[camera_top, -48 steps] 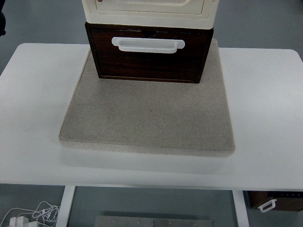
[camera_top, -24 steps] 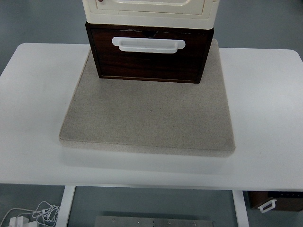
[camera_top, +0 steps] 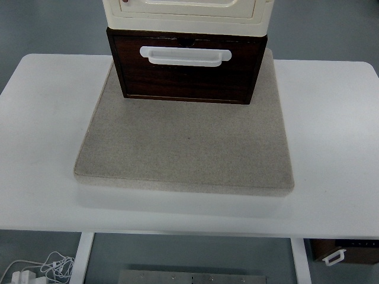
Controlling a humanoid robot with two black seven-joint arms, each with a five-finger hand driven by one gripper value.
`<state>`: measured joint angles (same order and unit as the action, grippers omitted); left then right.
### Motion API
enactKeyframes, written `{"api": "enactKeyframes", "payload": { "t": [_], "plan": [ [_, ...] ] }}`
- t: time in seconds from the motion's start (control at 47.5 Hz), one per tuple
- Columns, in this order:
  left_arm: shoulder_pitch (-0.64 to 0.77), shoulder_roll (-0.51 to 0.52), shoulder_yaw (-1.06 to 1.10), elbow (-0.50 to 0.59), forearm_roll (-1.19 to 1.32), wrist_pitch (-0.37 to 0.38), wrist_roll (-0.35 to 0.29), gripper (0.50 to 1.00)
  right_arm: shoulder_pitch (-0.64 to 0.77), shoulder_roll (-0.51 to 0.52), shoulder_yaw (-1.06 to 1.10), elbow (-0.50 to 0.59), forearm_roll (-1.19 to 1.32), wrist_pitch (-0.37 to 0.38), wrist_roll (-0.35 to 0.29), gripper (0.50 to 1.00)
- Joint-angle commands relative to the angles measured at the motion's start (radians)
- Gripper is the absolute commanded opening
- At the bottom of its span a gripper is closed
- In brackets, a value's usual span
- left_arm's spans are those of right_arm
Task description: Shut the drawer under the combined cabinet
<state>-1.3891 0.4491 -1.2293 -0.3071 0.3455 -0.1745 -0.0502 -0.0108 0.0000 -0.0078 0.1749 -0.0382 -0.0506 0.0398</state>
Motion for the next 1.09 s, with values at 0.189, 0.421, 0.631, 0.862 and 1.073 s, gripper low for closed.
{"api": "enactKeyframes", "payload": {
  "t": [0.189, 0.421, 0.631, 0.862, 1.073],
  "plan": [
    [0.09, -0.023, 0.001, 0.036, -0.072, -0.003, 0.015, 0.992, 0.0, 0.0, 0.002, 0.0, 0.0, 0.0, 0.0, 0.952],
    [0.16, -0.063, 0.019, 0.054, -0.186, -0.008, 0.055, 0.992, 0.0, 0.0, 0.0, 0.0, 0.0, 0.002, 0.0, 0.952],
    [0.211, -0.127, 0.024, 0.079, -0.236, -0.017, 0.065, 0.992, 0.0, 0.0, 0.0, 0.0, 0.0, 0.002, 0.0, 0.952],
    [0.252, -0.179, 0.024, 0.079, -0.329, -0.051, 0.084, 0.994, 0.0, 0.0, 0.0, 0.0, 0.001, 0.003, 0.0, 0.952],
    [0.262, -0.231, 0.024, 0.077, -0.347, -0.054, 0.084, 0.994, -0.001, 0.0, -0.003, 0.002, -0.002, 0.006, -0.001, 0.952]
  ]
}}
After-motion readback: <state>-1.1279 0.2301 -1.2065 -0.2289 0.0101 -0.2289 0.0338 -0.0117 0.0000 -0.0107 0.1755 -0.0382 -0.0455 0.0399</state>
